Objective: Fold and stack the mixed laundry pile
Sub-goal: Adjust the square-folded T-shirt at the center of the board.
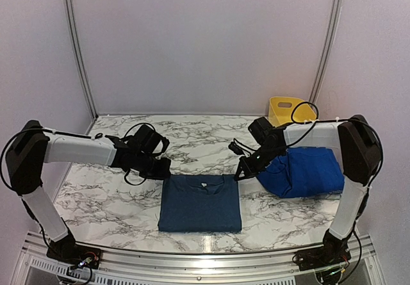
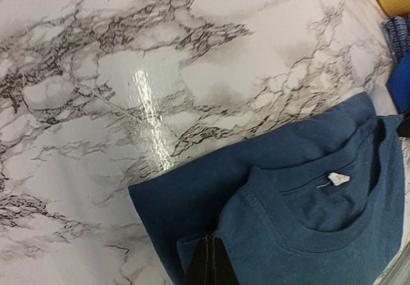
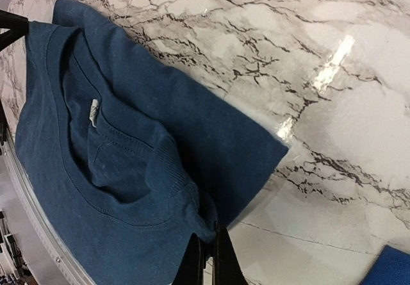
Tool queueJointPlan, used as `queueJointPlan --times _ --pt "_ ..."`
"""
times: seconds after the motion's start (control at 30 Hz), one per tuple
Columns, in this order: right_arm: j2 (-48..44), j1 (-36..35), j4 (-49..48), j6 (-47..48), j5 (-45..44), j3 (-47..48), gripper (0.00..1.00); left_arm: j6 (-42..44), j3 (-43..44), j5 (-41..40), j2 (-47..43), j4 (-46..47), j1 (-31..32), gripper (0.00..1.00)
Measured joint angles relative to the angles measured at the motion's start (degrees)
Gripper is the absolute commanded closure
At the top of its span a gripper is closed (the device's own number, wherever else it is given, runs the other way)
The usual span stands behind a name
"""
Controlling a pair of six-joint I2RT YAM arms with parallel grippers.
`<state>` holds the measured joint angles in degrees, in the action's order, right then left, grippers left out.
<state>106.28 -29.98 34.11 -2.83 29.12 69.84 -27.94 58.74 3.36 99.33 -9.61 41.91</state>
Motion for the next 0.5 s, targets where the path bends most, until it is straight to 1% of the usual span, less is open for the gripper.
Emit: queueJointPlan --times 0.13,0.23,0.33,0.43,0.47,0.5 --pt "0.0 0.0 0.55 0.17 0.02 1.64 1.0 0.15 -0.83 -0.42 -5.4 -0.2 -0.72 1.0" --pt "0.02 0.0 0.57 0.55 -0.02 2.6 1.0 0.15 -1.25 -0.59 -7.13 -0.17 -1.53 1.0" --pt "0.5 0.0 0.48 0.76 -0.02 3.17 1.0 0.15 -1.73 -0.87 -6.91 -0.2 -2.19 1.0" --pt "2.91 0.0 -0.09 0.94 -0.02 4.13 1.0 0.13 -2.08 -1.16 -5.44 -0.31 -2.49 1.0" --pt "3.67 0.0 -0.26 0.94 -0.04 4.31 0.99 0.13 -2.27 -1.33 -4.85 -0.26 -2.56 1.0" --pt "4.66 0.0 -0.63 0.96 -0.11 4.37 0.94 0.13 -2.51 -1.46 -4.17 -0.26 -2.64 1.0"
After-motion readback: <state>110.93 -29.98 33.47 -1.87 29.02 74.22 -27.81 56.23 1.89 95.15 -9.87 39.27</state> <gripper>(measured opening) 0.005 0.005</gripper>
